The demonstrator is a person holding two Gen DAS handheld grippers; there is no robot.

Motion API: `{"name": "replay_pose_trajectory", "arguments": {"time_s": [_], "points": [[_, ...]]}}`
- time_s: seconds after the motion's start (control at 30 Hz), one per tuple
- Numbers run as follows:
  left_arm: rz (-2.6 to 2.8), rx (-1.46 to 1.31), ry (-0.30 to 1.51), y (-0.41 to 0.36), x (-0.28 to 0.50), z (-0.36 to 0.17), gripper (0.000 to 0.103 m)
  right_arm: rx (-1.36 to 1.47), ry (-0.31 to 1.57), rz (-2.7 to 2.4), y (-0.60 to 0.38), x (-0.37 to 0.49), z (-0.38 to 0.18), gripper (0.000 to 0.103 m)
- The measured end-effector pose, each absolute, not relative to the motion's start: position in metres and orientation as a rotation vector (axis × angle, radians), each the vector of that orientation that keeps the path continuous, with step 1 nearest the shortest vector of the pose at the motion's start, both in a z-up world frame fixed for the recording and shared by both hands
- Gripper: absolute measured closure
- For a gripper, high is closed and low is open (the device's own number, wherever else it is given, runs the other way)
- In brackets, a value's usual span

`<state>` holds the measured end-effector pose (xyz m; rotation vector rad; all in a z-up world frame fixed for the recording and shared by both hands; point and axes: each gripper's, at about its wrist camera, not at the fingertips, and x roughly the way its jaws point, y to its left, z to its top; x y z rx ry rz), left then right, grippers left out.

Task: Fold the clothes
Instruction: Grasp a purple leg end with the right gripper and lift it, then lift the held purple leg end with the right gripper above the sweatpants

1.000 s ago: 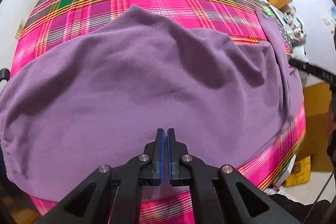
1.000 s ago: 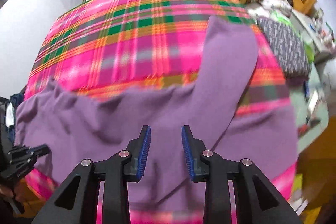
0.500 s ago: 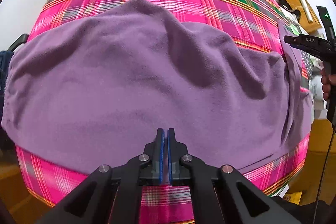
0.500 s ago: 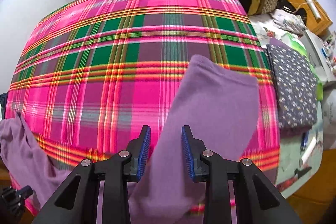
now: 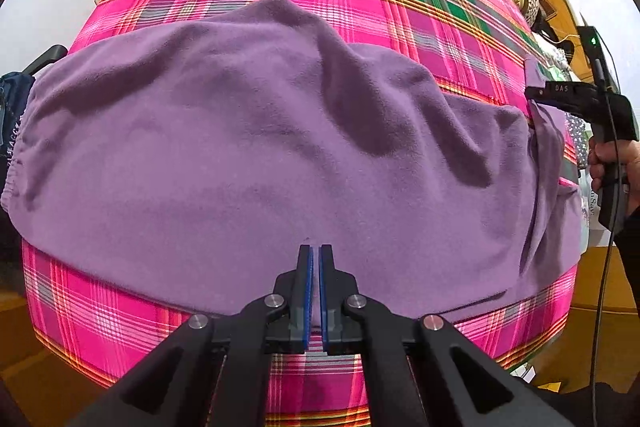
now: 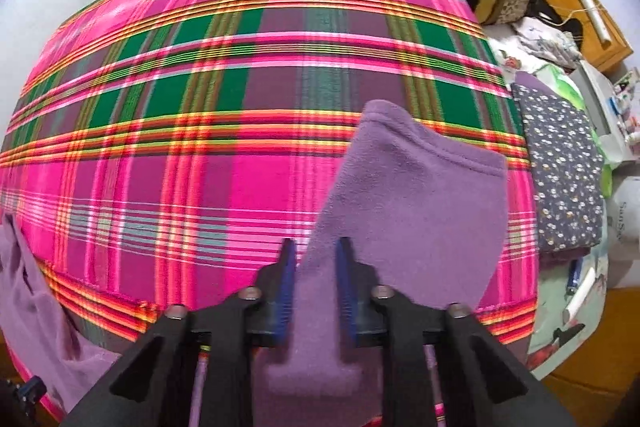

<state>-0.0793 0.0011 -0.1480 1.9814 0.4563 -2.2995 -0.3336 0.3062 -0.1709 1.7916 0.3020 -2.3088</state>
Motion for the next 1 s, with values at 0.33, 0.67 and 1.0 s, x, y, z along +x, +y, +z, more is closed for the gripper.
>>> {"name": "replay_pose_trajectory", "arguments": {"time_s": [0.33,0.67,1.0], "points": [[-2.415,1.997,0.439,-0.017,-0.07,-0.14,0.101,1.738,0.144,-2.44,0.346,-0.307,-0.119,0.099],[-2.634,2.119,0.222,0.027,-0.103,-0.122,0.102,1.765,-0.276,-2.657,0.453,-0.218,-0.086,0.099],[-2.736,2.256,-0.003,0.105,-0.107,-0.121,0.101,1.948,-0.691,-2.617,0.546,-0.164,-0.142,0.094]]}}
